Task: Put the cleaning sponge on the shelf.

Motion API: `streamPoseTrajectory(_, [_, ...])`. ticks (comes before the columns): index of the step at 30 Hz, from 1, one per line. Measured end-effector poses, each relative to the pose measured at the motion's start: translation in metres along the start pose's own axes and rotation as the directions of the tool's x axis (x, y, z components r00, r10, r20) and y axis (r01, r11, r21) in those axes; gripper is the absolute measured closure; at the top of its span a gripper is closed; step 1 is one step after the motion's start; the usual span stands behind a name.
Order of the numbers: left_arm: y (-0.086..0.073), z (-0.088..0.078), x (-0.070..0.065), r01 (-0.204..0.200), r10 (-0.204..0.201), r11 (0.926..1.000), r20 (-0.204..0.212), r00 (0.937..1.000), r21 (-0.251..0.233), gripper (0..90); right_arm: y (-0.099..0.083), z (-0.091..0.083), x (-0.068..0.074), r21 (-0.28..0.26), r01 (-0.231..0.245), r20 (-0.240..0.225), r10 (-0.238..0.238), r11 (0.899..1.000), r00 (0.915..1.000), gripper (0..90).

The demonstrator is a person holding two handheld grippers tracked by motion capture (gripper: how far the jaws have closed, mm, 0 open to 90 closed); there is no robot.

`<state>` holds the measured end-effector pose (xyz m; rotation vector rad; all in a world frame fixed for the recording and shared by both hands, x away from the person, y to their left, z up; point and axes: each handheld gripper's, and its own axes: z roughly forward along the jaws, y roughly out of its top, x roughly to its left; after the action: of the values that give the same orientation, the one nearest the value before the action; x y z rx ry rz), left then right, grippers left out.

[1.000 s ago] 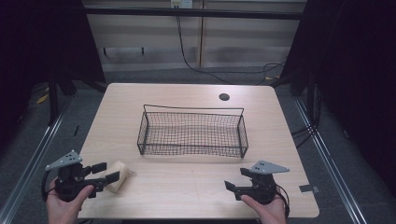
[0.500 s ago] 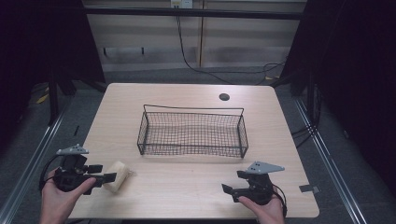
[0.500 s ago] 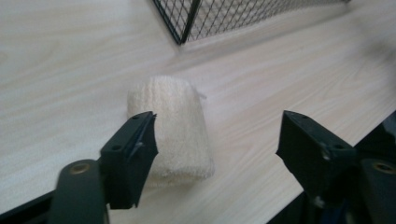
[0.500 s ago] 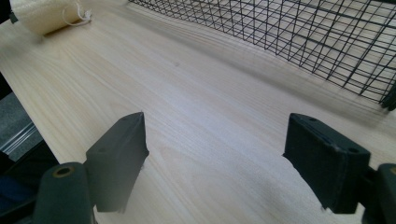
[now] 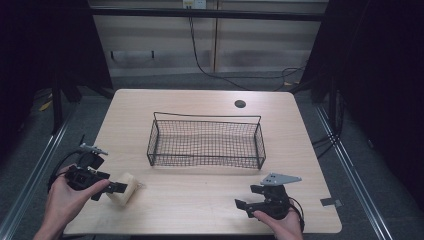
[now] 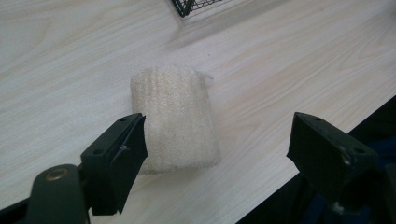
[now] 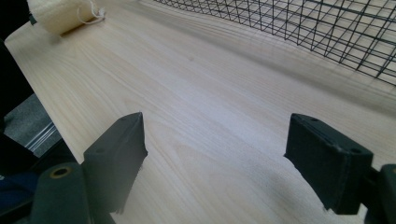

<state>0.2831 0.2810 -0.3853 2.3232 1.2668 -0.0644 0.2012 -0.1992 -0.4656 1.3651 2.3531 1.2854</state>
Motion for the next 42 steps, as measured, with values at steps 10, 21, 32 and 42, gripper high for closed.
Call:
streamPoseTrajectory(10, [0.025, 0.015, 0.011, 0.027, -0.031, 0.9912, 0.026, 0.9992, 0.13, 20.6, 0.0, 0.0, 0.001, 0.0, 0.003, -0.002, -0.003, 1.0, 1.0, 18.8])
streamPoseTrajectory(21, [0.021, 0.031, 0.025, 0.047, -0.049, 0.9831, 0.01, 0.9987, 0.177, 18.1, 0.001, 0.002, 0.002, 0.009, 0.012, -0.003, -0.012, 1.0, 0.9999, 18.7])
streamPoseTrajectory(32, [0.017, 0.043, 0.038, 0.068, -0.073, 0.9779, 0.022, 0.9971, 0.198, 18.2, 0.0, 0.003, 0.004, 0.025, 0.019, -0.009, -0.019, 0.999, 0.9998, 18.8])
streamPoseTrajectory(42, [0.016, 0.051, 0.042, 0.082, -0.092, 0.975, 0.04, 0.995, 0.206, 18.6, 0.0, 0.004, 0.004, 0.028, 0.017, -0.006, -0.017, 0.999, 0.9998, 18.9])
